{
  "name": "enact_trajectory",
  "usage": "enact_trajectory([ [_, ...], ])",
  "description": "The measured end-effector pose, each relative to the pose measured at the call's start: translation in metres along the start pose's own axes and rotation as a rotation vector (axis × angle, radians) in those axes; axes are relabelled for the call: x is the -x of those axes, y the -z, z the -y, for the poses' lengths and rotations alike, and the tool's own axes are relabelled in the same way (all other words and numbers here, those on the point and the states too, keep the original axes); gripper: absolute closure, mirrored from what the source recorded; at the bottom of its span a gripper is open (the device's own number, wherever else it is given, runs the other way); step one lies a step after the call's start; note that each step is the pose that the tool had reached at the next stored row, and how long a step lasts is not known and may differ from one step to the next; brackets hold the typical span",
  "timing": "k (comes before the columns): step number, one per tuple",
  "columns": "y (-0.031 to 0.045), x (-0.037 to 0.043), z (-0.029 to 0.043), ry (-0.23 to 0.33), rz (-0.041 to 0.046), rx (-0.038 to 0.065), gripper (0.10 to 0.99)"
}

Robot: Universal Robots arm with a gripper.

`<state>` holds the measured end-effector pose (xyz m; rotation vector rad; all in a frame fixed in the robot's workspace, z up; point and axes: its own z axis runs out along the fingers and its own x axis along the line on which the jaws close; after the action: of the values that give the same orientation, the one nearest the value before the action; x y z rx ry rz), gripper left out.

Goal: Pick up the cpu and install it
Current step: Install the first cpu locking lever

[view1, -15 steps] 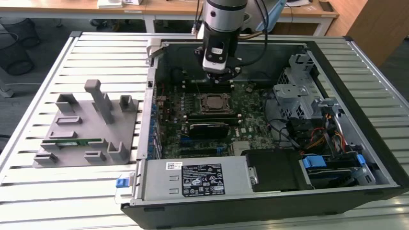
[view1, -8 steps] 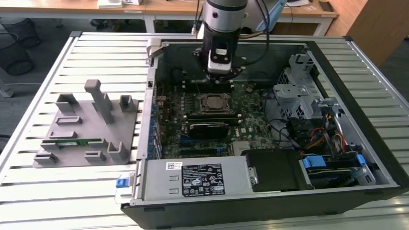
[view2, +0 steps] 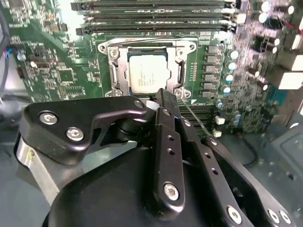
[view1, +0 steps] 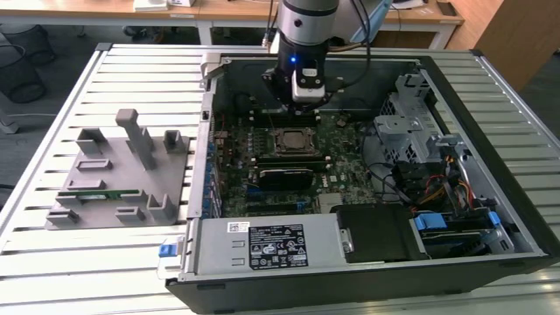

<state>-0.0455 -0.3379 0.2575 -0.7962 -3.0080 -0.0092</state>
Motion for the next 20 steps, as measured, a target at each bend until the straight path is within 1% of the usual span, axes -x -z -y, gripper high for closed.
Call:
enact_trajectory([
  [4,-0.0005,0.0,0.0,0.071,-0.0003,-0.002,0.98],
  [5,-0.0006,0.0,0.0001,0.083,-0.0015,0.001,0.98],
  [10,-0.0006,0.0,0.0,0.118,-0.0048,0.026,0.98],
  [12,-0.0006,0.0,0.0,0.14,-0.0052,0.032,0.98],
  [14,-0.0007,0.0,0.0,0.171,-0.0048,0.033,0.98],
  [17,-0.0008,0.0,0.0,0.221,-0.0015,0.033,0.98],
  [20,-0.0012,0.0001,0.0,0.257,0.0071,0.036,0.98],
])
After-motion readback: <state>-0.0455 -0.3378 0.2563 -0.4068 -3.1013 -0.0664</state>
